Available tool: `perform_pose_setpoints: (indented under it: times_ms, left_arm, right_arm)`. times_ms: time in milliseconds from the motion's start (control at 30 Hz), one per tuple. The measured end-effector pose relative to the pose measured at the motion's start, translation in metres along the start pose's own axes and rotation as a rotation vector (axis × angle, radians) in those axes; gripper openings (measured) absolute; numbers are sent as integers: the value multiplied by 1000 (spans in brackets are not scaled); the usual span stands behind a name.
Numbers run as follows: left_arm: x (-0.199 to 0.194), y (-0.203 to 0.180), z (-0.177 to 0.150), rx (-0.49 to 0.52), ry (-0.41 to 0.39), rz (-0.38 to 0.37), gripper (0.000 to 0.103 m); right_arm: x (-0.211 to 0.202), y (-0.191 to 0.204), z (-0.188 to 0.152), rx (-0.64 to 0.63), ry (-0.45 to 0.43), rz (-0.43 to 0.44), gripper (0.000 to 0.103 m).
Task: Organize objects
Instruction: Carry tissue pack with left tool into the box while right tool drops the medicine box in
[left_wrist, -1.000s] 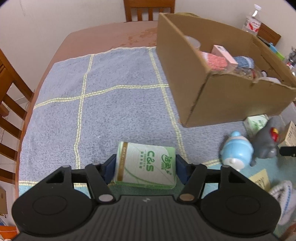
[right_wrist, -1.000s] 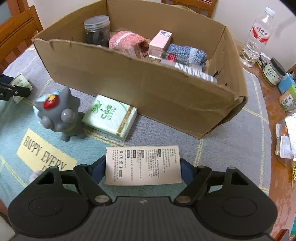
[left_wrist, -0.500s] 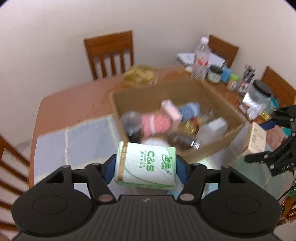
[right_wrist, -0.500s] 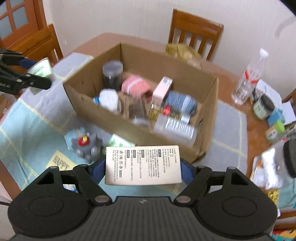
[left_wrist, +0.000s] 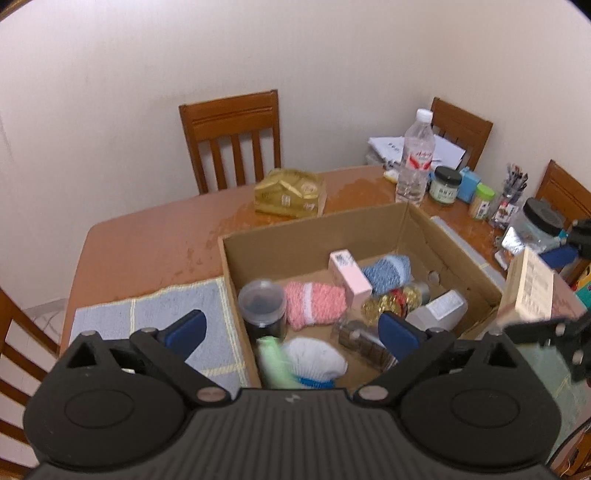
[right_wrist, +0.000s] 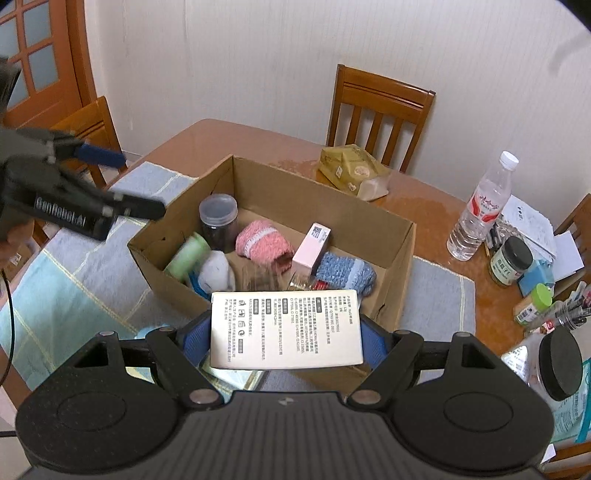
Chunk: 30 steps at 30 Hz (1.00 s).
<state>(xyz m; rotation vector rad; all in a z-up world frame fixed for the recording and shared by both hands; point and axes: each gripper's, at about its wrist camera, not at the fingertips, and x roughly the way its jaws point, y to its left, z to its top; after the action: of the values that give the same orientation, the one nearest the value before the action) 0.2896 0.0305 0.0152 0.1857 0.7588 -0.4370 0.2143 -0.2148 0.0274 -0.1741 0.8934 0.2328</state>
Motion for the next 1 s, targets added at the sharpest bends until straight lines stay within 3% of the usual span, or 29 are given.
perform_pose_setpoints:
  times_ms: [300, 567, 767, 900, 1000]
  left_arm:
    - [-8, 6, -19, -52, 45, 49, 100]
    - [-12, 22, -27, -163, 76, 116, 100]
    - [-18, 25, -35, -165, 82, 143, 100]
    - [-21, 29, -42, -187, 90, 147, 100]
    - [-20, 30, -45, -191, 101, 146, 100]
  right_arm:
    - [23, -11, 34, -17, -7, 28, 83]
    - [47, 5, 73, -86, -36, 39, 83]
    - [70, 21, 100, -143, -57, 32, 84]
    - [78, 25, 109, -142, -79, 20, 103]
    - [79, 30, 105, -160, -80, 14, 103]
